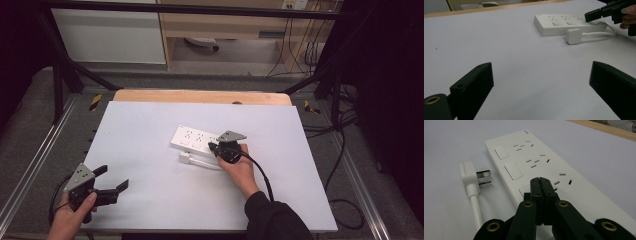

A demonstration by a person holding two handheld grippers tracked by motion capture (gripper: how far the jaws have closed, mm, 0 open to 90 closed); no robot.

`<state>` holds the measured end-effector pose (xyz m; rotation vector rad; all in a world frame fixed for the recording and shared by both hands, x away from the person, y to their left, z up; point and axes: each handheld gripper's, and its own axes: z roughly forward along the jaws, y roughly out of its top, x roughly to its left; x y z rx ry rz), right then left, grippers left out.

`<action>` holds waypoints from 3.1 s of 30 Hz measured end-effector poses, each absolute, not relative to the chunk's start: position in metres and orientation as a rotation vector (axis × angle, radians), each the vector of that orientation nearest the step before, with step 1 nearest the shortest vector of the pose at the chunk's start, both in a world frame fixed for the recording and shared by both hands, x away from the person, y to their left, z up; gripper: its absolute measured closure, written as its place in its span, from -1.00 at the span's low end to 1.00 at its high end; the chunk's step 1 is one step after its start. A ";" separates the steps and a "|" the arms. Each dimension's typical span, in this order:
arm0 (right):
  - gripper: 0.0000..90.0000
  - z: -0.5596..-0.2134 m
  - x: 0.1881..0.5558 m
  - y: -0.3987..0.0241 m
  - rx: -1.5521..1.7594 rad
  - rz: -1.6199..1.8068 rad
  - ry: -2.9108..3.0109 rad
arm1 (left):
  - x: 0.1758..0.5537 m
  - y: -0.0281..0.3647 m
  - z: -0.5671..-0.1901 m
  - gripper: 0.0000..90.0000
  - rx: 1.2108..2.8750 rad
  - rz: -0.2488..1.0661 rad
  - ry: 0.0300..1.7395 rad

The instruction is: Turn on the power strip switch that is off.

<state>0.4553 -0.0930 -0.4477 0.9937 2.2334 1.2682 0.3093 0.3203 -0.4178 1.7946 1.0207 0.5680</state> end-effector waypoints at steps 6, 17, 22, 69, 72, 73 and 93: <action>1.00 -0.448 0.455 -0.094 0.990 1.272 2.232 | 0.309 0.320 -0.418 -0.87 1.795 0.568 1.020; 1.00 -0.451 0.455 -0.095 0.992 1.299 2.218 | 0.309 0.320 -0.418 -0.87 1.798 0.568 1.017; 1.00 -0.452 0.454 -0.097 1.002 1.288 2.216 | 0.309 0.320 -0.418 -0.87 1.798 0.568 1.018; 0.96 -0.429 0.458 -0.093 1.007 1.363 2.184 | 0.310 0.321 -0.419 -0.87 1.802 0.570 1.024; 0.82 -0.427 0.459 -0.094 1.028 1.368 2.168 | 0.310 0.321 -0.419 -0.88 1.802 0.569 1.024; 0.78 -0.426 0.460 -0.094 1.047 1.361 2.158 | 0.310 0.321 -0.419 -0.87 1.802 0.568 1.023; -0.44 -0.406 0.462 -0.106 1.124 1.354 2.112 | 0.310 0.321 -0.419 -0.88 1.805 0.564 1.027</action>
